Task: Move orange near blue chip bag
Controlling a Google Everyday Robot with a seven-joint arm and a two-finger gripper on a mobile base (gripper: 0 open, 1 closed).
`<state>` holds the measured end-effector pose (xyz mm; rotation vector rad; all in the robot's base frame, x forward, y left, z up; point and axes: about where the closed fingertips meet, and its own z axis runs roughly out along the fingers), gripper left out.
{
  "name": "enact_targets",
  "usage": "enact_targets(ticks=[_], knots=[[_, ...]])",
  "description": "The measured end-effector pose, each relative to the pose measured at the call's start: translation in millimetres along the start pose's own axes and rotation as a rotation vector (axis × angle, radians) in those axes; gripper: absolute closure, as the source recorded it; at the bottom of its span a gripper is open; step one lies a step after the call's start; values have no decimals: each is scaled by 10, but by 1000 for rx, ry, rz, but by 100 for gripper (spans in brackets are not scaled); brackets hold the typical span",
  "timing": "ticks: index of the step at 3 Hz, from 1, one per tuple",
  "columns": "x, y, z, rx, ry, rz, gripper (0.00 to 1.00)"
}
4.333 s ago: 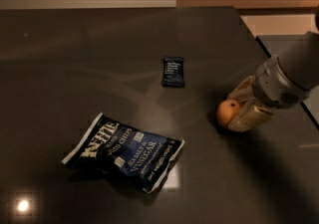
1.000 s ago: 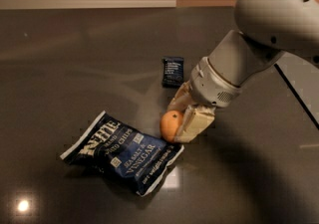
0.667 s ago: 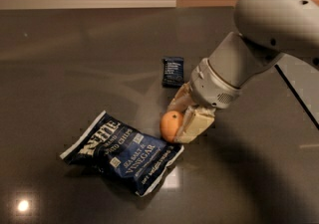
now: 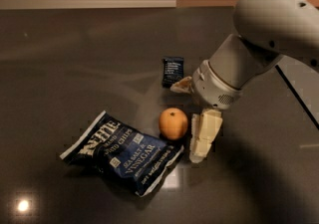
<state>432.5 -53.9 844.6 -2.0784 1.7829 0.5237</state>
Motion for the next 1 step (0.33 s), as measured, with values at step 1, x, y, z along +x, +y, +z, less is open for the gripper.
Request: enact_targets(ticks=[1], knots=[[0, 0, 0, 0, 0, 0, 0]])
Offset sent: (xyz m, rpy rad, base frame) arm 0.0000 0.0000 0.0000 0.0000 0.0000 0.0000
